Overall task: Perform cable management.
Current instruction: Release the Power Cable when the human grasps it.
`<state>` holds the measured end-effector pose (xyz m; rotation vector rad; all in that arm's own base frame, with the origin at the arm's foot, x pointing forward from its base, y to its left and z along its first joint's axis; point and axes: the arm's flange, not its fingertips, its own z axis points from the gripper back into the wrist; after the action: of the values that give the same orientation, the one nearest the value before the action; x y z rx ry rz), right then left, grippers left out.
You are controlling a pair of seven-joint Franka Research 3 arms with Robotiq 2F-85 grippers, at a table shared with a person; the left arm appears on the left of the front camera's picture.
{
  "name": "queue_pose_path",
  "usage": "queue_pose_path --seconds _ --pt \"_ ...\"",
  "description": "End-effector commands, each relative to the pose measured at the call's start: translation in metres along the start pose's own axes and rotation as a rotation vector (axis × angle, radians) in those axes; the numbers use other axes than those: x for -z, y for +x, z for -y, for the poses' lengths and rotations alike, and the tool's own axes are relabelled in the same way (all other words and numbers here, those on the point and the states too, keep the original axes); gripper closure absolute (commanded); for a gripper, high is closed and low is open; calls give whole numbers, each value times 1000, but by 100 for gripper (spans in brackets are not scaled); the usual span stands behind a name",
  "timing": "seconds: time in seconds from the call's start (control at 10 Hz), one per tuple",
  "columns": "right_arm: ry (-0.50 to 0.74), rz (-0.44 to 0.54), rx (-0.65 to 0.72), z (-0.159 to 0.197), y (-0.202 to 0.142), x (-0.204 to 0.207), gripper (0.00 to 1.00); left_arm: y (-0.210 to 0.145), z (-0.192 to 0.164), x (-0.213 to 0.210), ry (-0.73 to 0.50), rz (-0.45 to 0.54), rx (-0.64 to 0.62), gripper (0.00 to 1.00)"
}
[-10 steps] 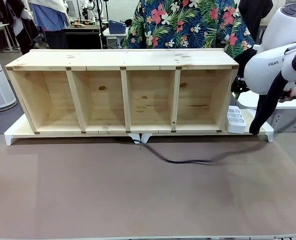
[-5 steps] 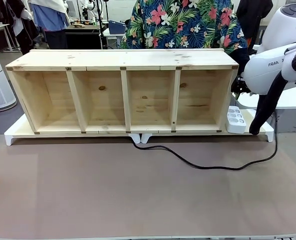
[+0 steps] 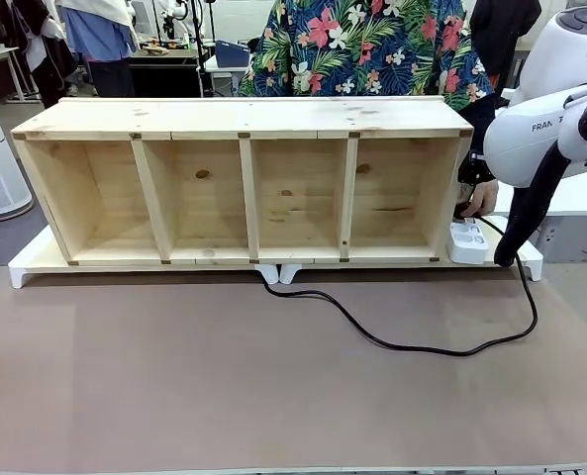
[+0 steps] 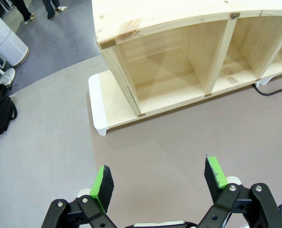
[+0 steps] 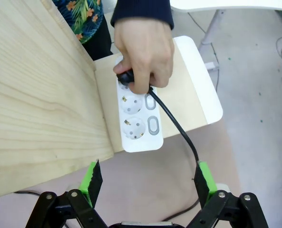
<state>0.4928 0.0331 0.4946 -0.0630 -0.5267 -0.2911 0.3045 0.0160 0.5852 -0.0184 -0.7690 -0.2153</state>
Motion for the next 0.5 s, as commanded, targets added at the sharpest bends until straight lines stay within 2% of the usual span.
queue_pose_path --seconds 0.0,0.4 --pt "-2 -5 1 0 0 1 0 -1 -1 0 -2 -4 -5 0" --pt "-2 -5 1 0 0 1 0 -1 -1 0 -2 -4 -5 0"
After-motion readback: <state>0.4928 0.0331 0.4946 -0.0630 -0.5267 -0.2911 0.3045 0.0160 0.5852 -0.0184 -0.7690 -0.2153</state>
